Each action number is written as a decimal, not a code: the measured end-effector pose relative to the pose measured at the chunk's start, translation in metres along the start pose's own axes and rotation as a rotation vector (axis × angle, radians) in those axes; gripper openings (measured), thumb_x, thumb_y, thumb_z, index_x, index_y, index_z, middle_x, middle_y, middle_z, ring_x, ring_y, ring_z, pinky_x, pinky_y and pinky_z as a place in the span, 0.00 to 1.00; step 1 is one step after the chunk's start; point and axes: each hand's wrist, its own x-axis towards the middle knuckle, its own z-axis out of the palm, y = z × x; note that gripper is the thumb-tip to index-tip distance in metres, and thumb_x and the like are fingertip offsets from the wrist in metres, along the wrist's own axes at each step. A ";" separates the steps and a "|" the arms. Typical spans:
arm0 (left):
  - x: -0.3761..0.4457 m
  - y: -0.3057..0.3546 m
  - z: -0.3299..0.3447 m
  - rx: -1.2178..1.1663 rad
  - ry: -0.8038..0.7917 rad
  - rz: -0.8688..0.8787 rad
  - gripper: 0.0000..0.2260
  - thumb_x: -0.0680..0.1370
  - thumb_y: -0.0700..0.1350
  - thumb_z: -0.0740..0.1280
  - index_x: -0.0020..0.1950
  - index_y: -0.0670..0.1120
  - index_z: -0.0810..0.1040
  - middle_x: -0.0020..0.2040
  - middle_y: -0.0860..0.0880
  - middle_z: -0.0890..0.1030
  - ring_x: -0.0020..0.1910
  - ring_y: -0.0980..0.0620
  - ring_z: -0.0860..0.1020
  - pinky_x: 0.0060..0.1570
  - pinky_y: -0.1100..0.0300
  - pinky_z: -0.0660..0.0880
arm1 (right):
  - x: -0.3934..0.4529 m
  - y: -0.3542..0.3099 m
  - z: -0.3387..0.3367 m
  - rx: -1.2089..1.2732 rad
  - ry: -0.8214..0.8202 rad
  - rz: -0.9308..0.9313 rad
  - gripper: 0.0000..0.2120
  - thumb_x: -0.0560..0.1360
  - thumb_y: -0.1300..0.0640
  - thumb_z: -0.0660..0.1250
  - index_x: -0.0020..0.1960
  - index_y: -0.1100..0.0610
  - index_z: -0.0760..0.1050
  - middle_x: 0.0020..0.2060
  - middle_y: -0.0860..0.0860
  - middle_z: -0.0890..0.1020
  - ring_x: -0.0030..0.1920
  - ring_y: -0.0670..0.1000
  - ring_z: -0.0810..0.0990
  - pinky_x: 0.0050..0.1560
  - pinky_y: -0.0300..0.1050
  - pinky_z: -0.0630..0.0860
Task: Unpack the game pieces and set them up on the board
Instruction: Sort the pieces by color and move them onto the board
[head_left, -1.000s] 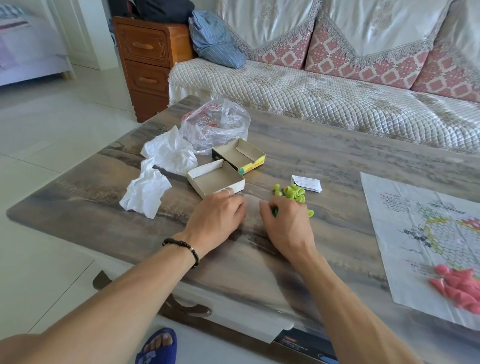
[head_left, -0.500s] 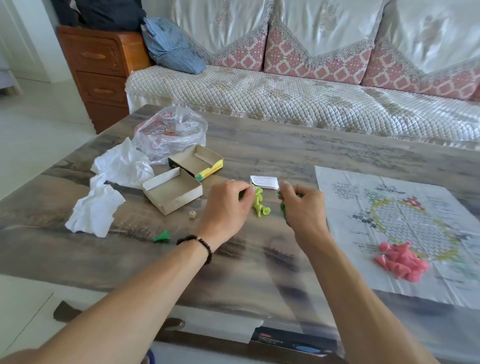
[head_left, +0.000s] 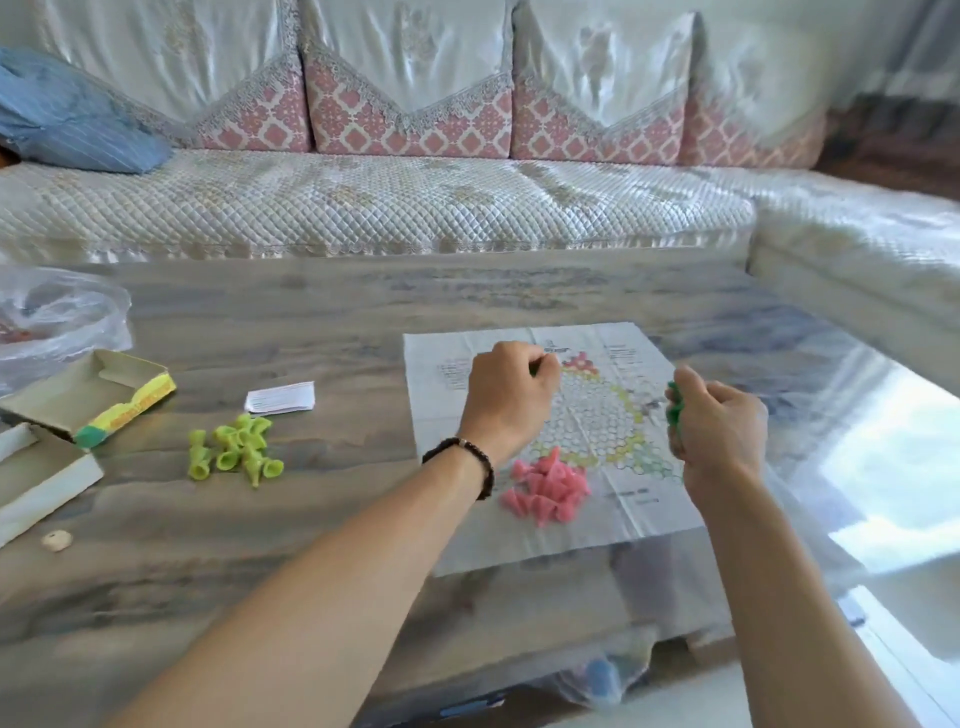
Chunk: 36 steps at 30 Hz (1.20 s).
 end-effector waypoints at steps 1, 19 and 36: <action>0.004 0.009 0.018 -0.002 -0.027 0.020 0.21 0.78 0.43 0.63 0.26 0.45 0.60 0.22 0.52 0.60 0.22 0.55 0.59 0.25 0.59 0.58 | 0.010 0.007 -0.012 -0.095 0.043 -0.039 0.21 0.74 0.54 0.66 0.32 0.70 0.70 0.25 0.58 0.70 0.27 0.52 0.65 0.27 0.44 0.63; 0.053 0.006 0.104 0.072 -0.075 -0.042 0.22 0.78 0.41 0.62 0.23 0.47 0.62 0.20 0.50 0.68 0.19 0.59 0.64 0.24 0.58 0.70 | 0.062 0.042 0.000 -0.131 -0.032 0.001 0.20 0.74 0.53 0.63 0.30 0.65 0.66 0.26 0.56 0.69 0.27 0.51 0.63 0.29 0.44 0.62; 0.106 -0.095 0.063 0.335 0.024 -0.087 0.15 0.76 0.40 0.59 0.29 0.41 0.66 0.26 0.46 0.68 0.27 0.50 0.65 0.27 0.58 0.60 | 0.097 0.041 0.099 -0.264 -0.230 -0.116 0.19 0.75 0.53 0.61 0.27 0.56 0.63 0.26 0.54 0.70 0.26 0.50 0.64 0.29 0.44 0.62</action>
